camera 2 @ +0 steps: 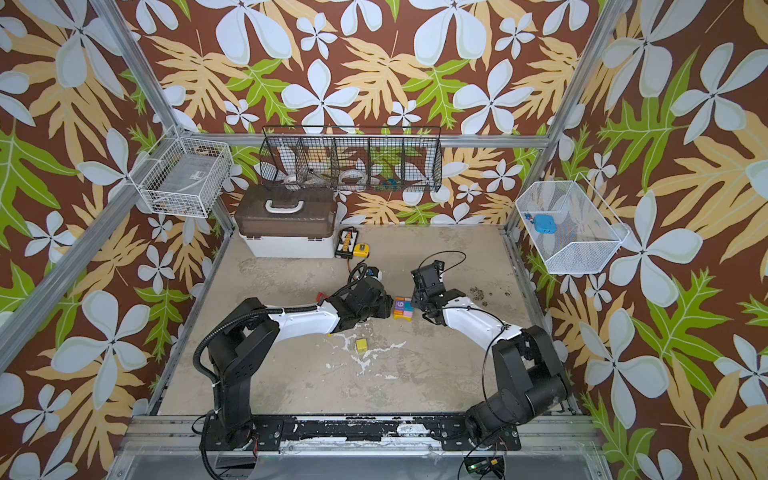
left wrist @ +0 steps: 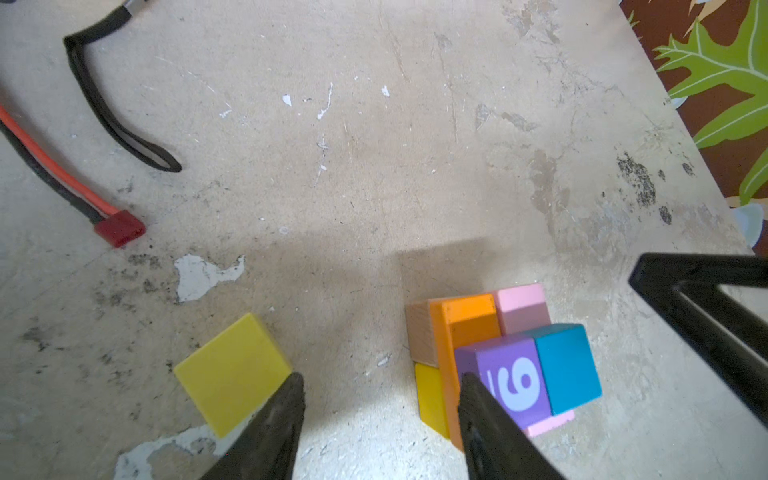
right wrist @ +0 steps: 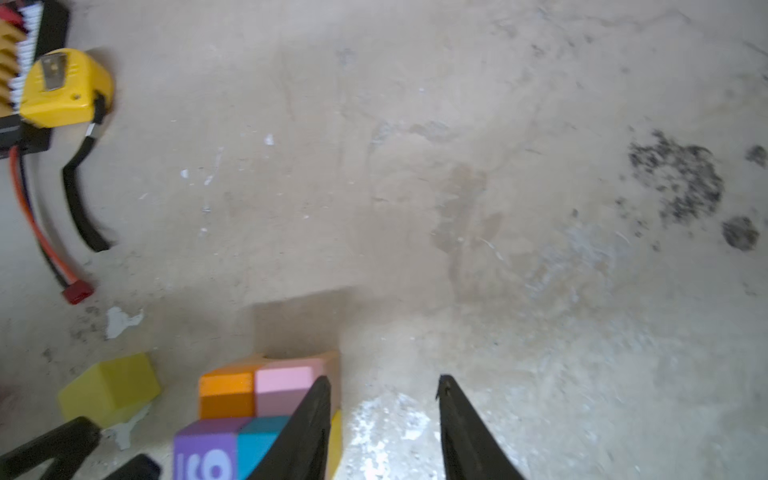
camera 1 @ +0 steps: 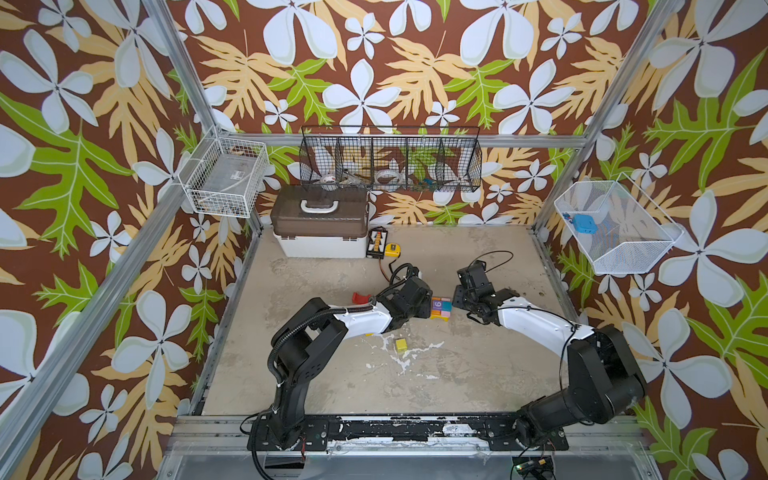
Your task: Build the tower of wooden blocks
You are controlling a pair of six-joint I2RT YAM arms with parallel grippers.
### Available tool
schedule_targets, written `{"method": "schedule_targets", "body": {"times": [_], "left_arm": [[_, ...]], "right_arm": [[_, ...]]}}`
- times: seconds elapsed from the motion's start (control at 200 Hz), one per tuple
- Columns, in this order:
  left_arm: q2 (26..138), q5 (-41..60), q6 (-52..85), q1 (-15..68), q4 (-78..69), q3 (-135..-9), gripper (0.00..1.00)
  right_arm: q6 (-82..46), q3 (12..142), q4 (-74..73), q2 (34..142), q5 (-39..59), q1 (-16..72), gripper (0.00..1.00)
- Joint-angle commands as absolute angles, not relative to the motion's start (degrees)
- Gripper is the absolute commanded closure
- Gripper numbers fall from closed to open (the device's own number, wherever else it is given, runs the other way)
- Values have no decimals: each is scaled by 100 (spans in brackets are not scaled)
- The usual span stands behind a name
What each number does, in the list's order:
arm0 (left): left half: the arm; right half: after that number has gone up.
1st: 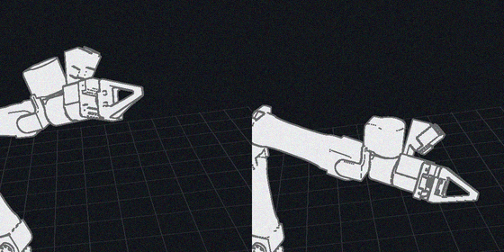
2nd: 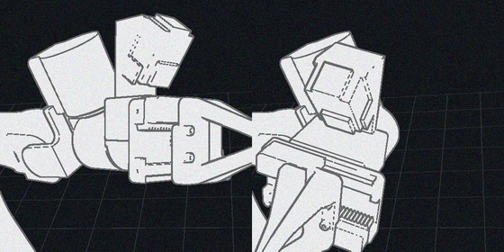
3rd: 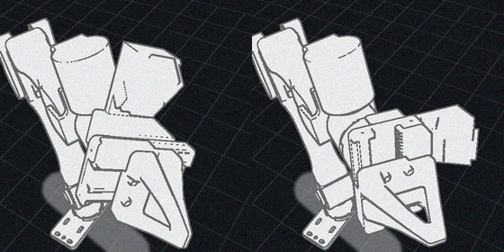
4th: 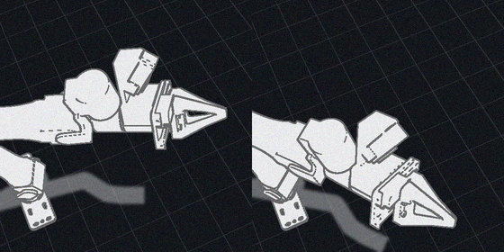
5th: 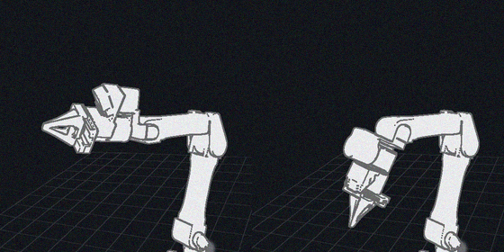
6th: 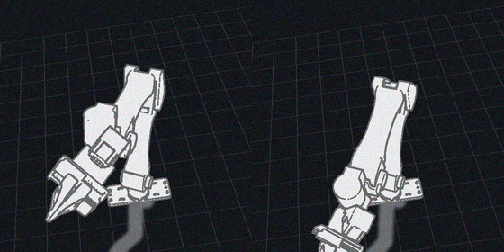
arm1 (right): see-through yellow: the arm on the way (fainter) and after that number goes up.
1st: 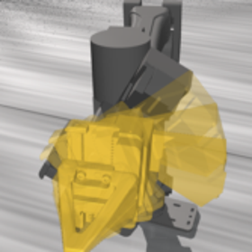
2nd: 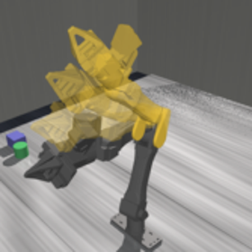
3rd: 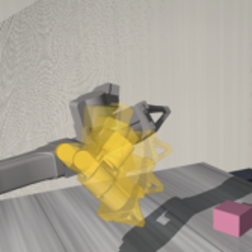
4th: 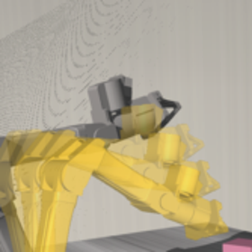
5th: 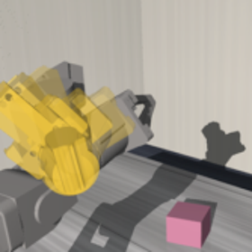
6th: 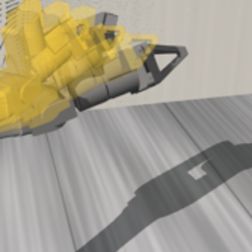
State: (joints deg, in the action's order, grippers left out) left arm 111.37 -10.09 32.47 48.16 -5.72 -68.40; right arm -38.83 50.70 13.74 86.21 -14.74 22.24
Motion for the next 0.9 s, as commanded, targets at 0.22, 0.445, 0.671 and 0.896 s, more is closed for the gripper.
{"method": "schedule_targets", "body": {"times": [0.22,0.445,0.671,0.896], "left_arm": [[11219,-1197,3145,4823,-476,-6916,39],[11329,-1170,3112,4822,-472,-6984,39],[11373,-1169,3085,4815,-467,-7014,39],[11417,-1116,3080,4810,-474,-7058,39]], "right_arm": [[-4224,4698,937,8828,-799,1923,57],[-4217,4685,749,9088,-394,1920,60],[-4195,4584,571,9018,-207,1923,59],[-4184,4579,492,9092,-72,1917,59]]}}
